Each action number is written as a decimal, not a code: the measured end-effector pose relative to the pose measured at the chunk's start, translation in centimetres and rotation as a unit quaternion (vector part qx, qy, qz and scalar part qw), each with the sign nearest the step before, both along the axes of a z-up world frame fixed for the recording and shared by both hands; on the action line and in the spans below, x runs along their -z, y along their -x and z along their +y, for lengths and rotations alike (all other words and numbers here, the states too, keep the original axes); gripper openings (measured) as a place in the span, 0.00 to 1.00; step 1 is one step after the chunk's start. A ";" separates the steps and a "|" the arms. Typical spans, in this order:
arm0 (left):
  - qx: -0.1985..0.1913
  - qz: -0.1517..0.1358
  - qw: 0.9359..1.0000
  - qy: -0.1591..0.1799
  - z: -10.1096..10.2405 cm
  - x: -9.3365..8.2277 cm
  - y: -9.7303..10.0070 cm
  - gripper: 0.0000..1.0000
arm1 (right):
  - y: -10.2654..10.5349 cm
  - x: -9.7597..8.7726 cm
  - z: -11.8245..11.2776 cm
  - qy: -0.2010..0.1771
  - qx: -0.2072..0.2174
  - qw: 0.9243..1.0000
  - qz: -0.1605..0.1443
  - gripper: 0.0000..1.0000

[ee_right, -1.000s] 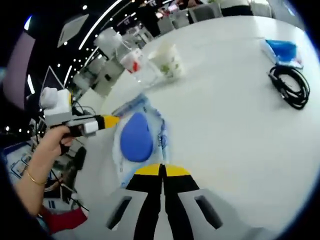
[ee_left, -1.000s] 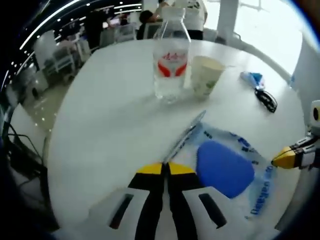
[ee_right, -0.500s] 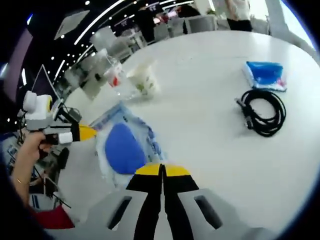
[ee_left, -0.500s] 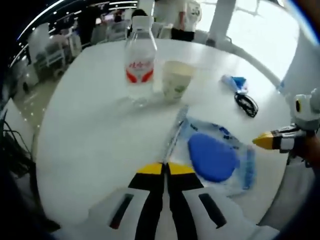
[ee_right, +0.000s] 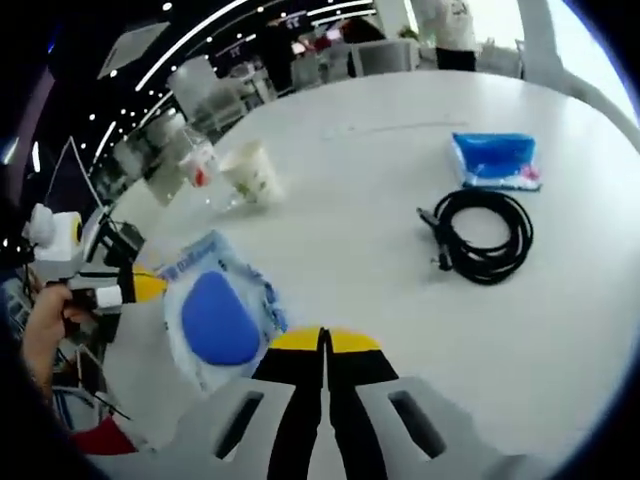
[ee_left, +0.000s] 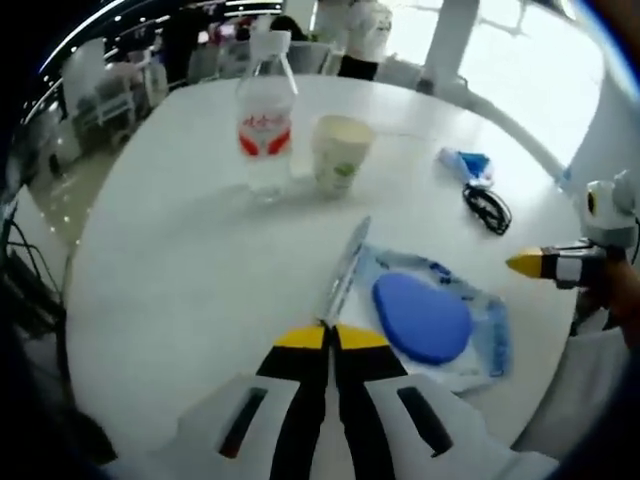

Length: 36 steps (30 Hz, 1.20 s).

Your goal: Arrange the tabletop items into an orderly group along one side of the table until the central work area is clear of visible clutter.

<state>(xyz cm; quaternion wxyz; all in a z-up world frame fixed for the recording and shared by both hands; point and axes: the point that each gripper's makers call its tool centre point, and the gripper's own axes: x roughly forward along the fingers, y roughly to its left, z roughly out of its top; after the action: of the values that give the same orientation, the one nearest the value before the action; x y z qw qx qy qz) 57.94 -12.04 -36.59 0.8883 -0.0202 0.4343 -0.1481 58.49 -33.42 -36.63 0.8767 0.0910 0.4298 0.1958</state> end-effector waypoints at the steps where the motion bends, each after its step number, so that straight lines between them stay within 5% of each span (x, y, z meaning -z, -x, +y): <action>1: -0.001 0.000 1.000 0.000 0.0 0.1 0.1 0.00 | 0.6 0.1 0.5 -0.021 0.002 1.000 0.018 0.01; 4: -0.003 0.002 1.000 -0.001 0.1 0.3 0.3 0.00 | 0.9 0.1 0.0 0.014 -0.018 1.000 0.004 0.02; 8: -0.005 0.001 1.000 -0.001 0.1 0.3 0.5 0.00 | 1.7 0.1 0.2 0.017 -0.010 1.000 0.009 0.34; 14: -0.008 0.001 1.000 -0.003 0.2 0.4 0.6 0.00 | 4.1 0.4 1.4 0.017 -0.031 0.999 0.033 0.46; 36: -0.004 0.007 1.000 -0.002 -0.1 0.5 0.7 0.00 | 8.2 2.5 4.6 0.002 -0.072 0.994 0.086 0.45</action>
<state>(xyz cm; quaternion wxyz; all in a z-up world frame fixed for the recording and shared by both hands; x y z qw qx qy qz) 57.21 -12.16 -37.06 0.8859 -0.0210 0.4408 -0.1430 50.26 -28.83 -39.13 0.8204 0.0743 0.5093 0.2490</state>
